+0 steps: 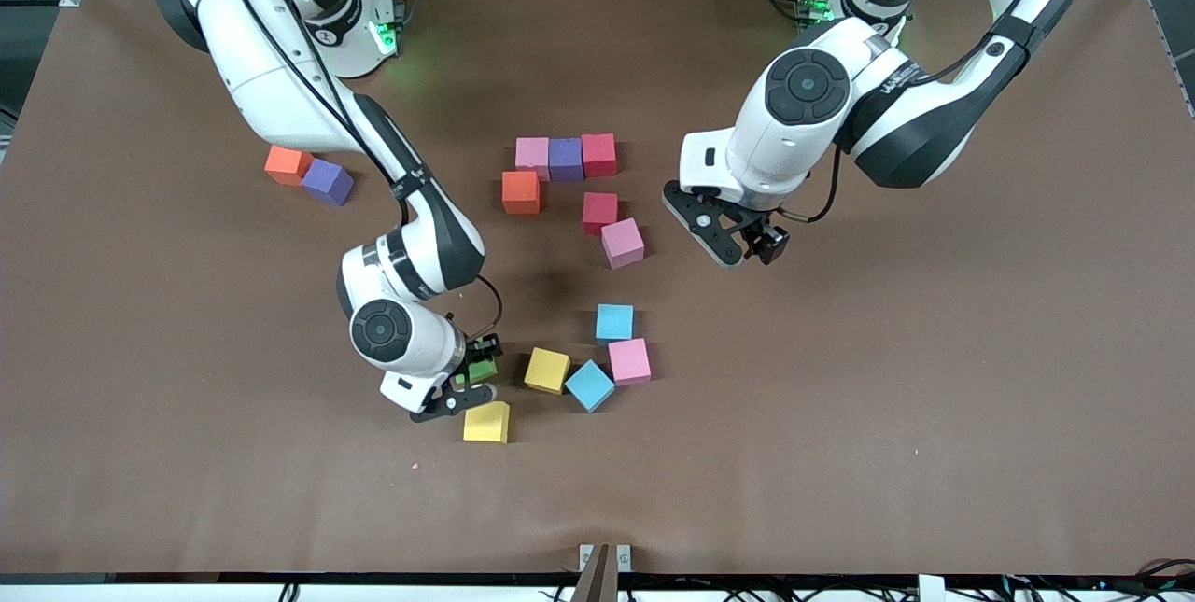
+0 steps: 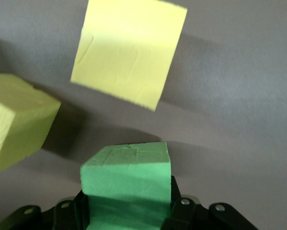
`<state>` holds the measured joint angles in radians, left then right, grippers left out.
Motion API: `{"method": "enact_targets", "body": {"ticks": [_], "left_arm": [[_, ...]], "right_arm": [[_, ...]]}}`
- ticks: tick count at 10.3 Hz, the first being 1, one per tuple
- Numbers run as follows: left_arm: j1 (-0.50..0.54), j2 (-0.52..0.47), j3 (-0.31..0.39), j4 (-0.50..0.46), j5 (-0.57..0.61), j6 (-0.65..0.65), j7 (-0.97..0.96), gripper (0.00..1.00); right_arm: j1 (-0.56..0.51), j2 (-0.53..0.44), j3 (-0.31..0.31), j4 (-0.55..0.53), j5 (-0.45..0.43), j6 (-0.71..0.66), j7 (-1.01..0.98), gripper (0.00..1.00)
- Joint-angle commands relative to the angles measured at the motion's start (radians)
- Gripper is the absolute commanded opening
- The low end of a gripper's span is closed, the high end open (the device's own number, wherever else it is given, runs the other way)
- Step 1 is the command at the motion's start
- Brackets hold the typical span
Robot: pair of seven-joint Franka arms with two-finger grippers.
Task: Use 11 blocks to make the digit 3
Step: 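Move the right gripper to the green cube and grasp it, then carry the green cube beside the orange cube with the right gripper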
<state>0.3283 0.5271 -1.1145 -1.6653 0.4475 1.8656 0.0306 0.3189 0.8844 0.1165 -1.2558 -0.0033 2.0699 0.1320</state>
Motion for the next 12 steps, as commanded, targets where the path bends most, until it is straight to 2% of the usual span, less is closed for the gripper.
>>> {"method": "enact_targets", "body": {"ticks": [1,3,5,8,10,12], "left_arm": [[-0.012,0.008,0.001,0.015,0.007,-0.019,-0.005,1.0],[-0.012,0.017,0.002,0.015,0.01,-0.02,-0.006,1.0],[-0.017,0.02,0.002,0.015,0.008,-0.019,-0.012,1.0],[-0.035,0.021,0.015,0.016,0.007,-0.019,-0.012,1.0],[-0.048,0.022,0.016,0.016,0.004,-0.017,-0.012,1.0],[-0.054,0.022,0.038,0.016,-0.001,-0.014,-0.012,1.0]], "right_arm": [[0.015,-0.184,0.002,-0.3,-0.017,0.12,0.114,0.0],[0.019,-0.296,0.002,-0.538,-0.017,0.272,0.159,0.0],[0.037,-0.384,0.009,-0.684,-0.012,0.312,0.274,0.0],[0.112,-0.447,0.012,-0.796,-0.012,0.352,0.408,0.0],[0.161,-0.481,0.014,-0.914,-0.003,0.482,0.467,0.0],[0.187,-0.473,0.015,-0.912,-0.001,0.49,0.518,0.0]]}}
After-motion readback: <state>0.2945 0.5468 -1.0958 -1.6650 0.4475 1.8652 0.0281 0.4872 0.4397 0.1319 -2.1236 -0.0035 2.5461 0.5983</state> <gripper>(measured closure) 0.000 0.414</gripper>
